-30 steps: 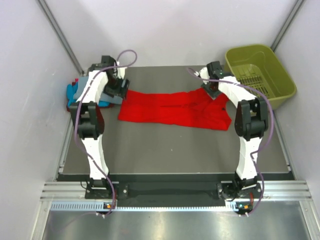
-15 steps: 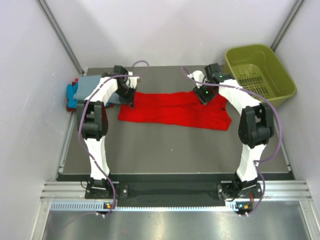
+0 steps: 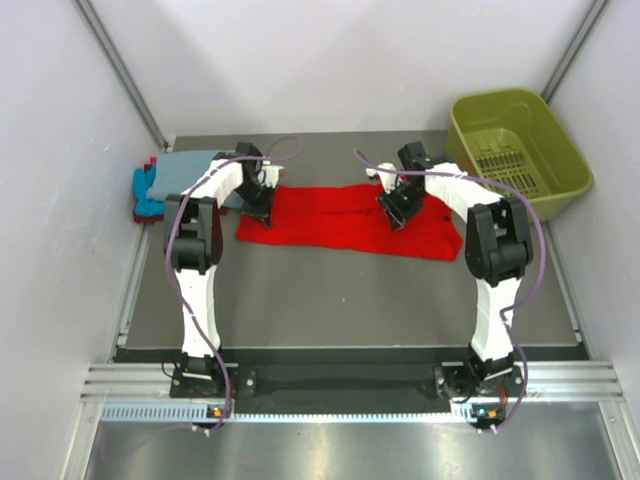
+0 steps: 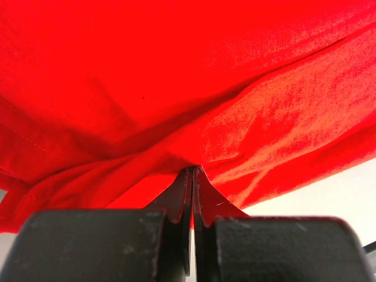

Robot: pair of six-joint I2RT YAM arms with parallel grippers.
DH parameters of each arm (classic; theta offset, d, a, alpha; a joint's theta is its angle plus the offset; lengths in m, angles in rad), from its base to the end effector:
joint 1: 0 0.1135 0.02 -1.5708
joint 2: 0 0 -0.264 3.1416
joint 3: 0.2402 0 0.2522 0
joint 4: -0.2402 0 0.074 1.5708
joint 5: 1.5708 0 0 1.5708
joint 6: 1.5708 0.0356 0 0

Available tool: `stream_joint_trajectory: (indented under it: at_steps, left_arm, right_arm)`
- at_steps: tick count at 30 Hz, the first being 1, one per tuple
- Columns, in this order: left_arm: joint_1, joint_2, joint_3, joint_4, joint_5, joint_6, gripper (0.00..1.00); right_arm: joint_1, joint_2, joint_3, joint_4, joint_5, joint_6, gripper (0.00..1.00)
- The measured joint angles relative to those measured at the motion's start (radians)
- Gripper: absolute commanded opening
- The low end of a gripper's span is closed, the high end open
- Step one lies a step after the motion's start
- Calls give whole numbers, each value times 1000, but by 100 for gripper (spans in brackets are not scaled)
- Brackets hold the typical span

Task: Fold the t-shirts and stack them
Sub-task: Fold the tshirt

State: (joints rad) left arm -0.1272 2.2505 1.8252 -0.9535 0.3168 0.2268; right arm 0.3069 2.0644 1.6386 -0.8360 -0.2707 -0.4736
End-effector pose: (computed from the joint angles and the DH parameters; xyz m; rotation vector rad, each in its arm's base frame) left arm 0.4493 -0.0686 0.1666 0.5549 2.8485 -0.4490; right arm 0.4031 0.1377 0.1963 -1.1171 2.5600 0.3427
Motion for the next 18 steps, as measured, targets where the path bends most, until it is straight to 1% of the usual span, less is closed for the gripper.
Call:
stream_joint_trajectory:
  at_steps: [6, 18]
  left_arm:
    - [0, 4, 4, -1, -1, -12, 0]
    - [0, 13, 14, -9, 0, -21, 0]
  right_arm:
    - [14, 64, 17, 4, 19, 17, 41]
    - [13, 133, 233, 61, 175, 5, 41]
